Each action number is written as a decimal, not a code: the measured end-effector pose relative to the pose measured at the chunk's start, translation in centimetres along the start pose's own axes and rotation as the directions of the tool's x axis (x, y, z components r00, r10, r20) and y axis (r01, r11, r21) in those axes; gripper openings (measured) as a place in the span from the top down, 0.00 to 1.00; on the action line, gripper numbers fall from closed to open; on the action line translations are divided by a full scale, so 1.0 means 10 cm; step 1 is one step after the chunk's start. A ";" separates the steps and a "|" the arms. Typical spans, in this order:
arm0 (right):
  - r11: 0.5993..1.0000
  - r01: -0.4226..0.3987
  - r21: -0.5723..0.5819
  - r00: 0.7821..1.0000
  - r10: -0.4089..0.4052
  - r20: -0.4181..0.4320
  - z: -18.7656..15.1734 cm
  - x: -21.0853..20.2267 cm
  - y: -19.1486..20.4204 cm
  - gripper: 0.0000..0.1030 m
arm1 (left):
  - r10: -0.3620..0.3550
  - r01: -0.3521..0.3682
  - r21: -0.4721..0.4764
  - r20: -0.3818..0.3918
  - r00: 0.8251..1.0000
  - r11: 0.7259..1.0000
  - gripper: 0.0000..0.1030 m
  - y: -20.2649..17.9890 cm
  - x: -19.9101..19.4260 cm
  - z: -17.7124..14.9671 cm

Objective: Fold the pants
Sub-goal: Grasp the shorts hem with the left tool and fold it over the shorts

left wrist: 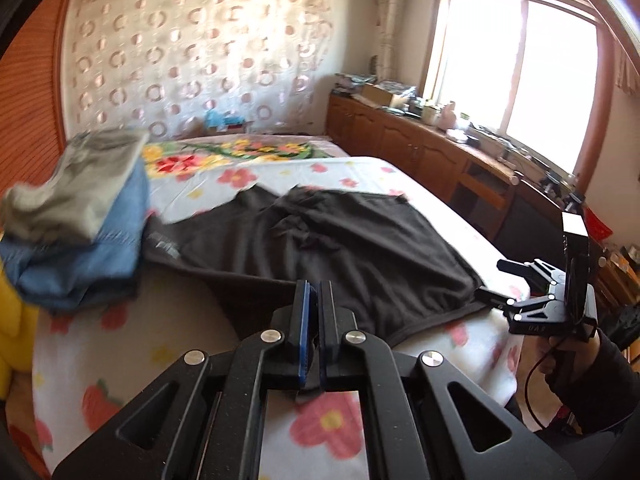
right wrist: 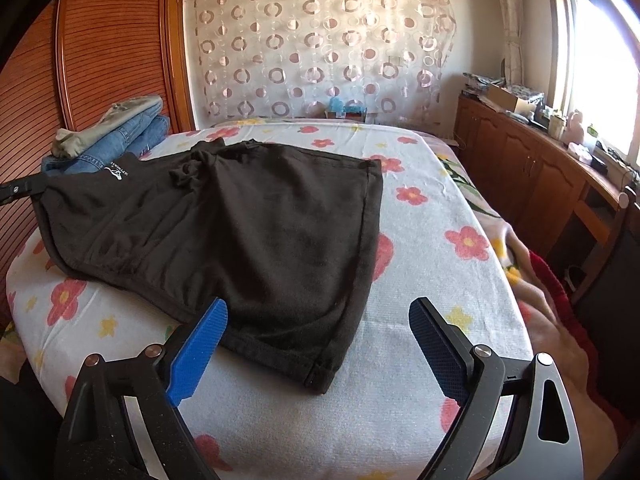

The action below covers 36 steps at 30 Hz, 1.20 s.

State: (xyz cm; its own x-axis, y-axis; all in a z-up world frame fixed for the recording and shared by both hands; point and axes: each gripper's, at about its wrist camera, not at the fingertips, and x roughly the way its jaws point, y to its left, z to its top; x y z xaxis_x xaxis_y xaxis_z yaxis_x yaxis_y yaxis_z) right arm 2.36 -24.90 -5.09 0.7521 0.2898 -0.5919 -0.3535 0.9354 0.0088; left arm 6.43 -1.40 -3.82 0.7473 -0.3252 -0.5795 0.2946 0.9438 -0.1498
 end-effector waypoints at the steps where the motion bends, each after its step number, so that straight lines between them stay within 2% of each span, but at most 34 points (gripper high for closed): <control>1: 1.000 -0.003 0.001 1.000 0.003 0.004 0.00 -0.01 -0.01 0.10 | -0.012 0.012 0.013 0.004 1.000 1.000 0.96 -0.06 0.02 0.06; 9: 1.000 -0.010 0.012 1.000 0.010 0.021 -0.01 -0.02 -0.06 0.10 | -0.088 0.085 0.108 0.022 0.996 0.990 0.96 -0.48 0.16 0.43; 20: 0.999 -0.014 0.042 0.999 0.012 0.030 -0.03 -0.01 -0.17 0.11 | -0.154 0.154 0.149 -0.010 0.988 0.977 0.96 -0.82 0.48 0.72; 29: 0.998 -0.010 0.056 0.999 0.009 0.032 -0.05 0.00 -0.25 0.11 | -0.102 0.108 0.166 -0.044 0.994 0.980 0.95 -0.90 0.70 0.68; 30: 0.998 -0.010 0.057 0.999 0.008 0.032 -0.05 0.01 -0.25 0.11 | -0.085 0.091 0.176 -0.042 0.995 0.980 0.90 -0.91 0.70 0.67; 32: 0.998 -0.009 0.060 1.000 0.008 0.031 -0.05 0.01 -0.25 0.11 | -0.071 0.075 0.188 -0.029 0.997 0.979 0.72 -0.91 0.67 0.65; 33: 0.998 -0.010 0.061 0.999 0.008 0.031 -0.05 0.02 -0.25 0.11 | -0.071 0.074 0.185 -0.021 0.997 0.980 0.56 -0.89 0.64 0.64; 34: 0.998 -0.010 0.062 0.999 0.008 0.031 -0.04 0.02 -0.25 0.11 | -0.073 0.074 0.184 -0.014 0.997 0.980 0.48 -0.87 0.61 0.63; 36: 0.998 -0.013 0.064 0.999 0.011 0.032 -0.03 0.02 -0.25 0.11 | -0.052 0.053 0.184 -0.008 0.999 0.981 0.38 -0.82 0.58 0.62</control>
State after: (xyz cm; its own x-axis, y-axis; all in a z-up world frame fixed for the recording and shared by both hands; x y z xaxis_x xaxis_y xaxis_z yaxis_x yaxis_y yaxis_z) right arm 3.24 -27.28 -5.53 0.7659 0.3060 -0.5654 -0.3267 0.9427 0.0677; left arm 12.04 -11.44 -1.02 0.7259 -0.3738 -0.5774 0.4384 0.8983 -0.0304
